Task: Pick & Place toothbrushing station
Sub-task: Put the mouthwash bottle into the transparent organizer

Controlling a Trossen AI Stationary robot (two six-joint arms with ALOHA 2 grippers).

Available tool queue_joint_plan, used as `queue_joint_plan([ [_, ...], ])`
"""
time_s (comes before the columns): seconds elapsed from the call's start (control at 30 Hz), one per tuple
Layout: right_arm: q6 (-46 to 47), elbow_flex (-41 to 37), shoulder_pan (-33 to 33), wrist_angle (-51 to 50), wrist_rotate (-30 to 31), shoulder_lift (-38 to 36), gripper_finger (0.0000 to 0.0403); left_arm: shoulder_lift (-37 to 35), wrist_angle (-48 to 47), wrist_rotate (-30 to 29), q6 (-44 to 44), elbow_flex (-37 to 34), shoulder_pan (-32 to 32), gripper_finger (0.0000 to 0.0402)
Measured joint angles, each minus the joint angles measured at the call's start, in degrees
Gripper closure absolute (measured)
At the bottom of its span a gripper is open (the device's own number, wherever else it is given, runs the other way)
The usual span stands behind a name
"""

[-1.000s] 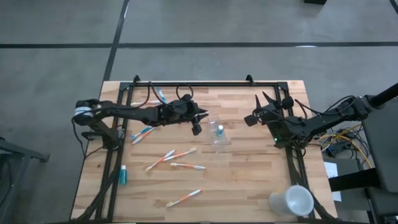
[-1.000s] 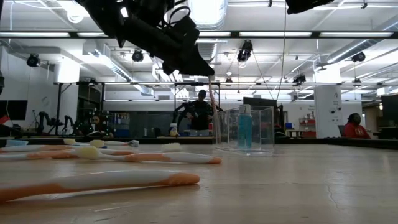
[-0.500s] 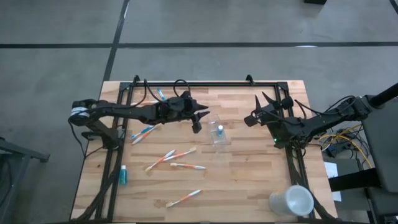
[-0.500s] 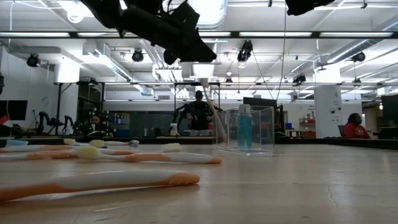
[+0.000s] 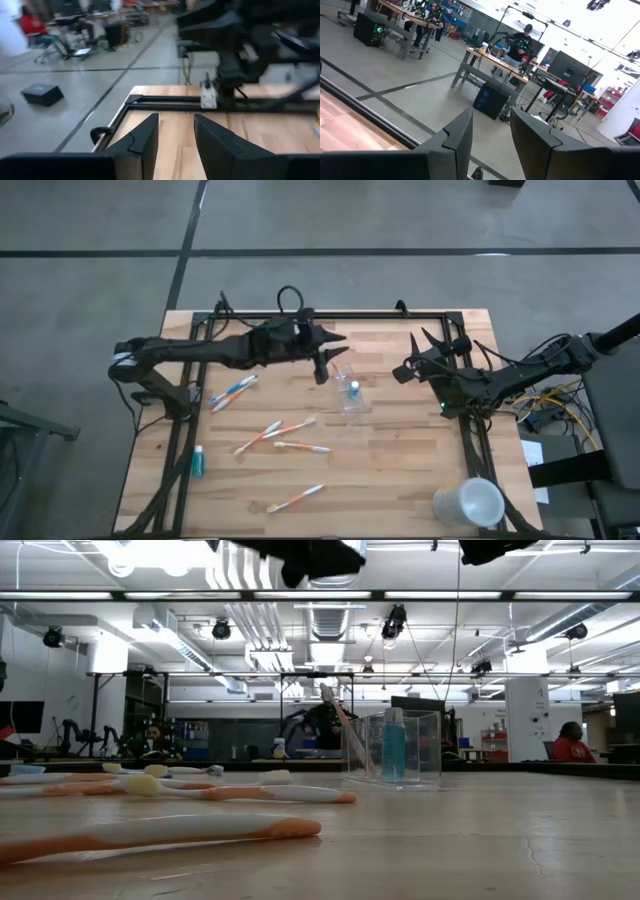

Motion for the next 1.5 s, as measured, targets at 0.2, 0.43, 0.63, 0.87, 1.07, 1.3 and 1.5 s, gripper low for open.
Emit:
queue_joint_plan([
  [0.2, 0.06, -0.02, -0.01, -1.27, -0.01, 0.0, 0.0278, -0.07, -26.11, 0.21, 3.19, 16.71, -1.09, 0.0273],
  [0.43, 0.2, -0.04, 0.0, -1.42, 0.0, 0.0, 0.0278, -0.14, -58.36, -9.28, -5.92, 28.46, -1.3, 0.0273],
  [0.63, 0.2, -0.64, 0.0, -1.52, 0.0, 0.0, 0.0278, -0.18, -74.83, -0.05, -14.38, 27.15, -3.51, 0.0273],
  [0.87, 0.29, -2.65, 0.0, -1.5, -0.01, -0.02, 0.0278, 0.1, -69.32, 5.88, -15.92, 13.96, -11.08, 0.0273],
  [1.07, 3.91, -4.1, 0.0, -1.5, -0.02, -0.01, 0.0278, -0.03, -60.88, 12.56, -24.22, 0.44, -18.79, 0.0273],
  [1.3, 4.11, -4.17, 0.0, -1.48, -0.04, -0.02, 0.0278, -0.09, -45.72, 5.89, -27.49, -9.77, -26.02, 0.0273],
  [1.5, 4.33, -4.17, 0.0, -1.46, -0.09, -0.02, 0.0278, -0.09, -41.4, -3.75, -25.63, -15.81, -28.83, 0.0273],
])
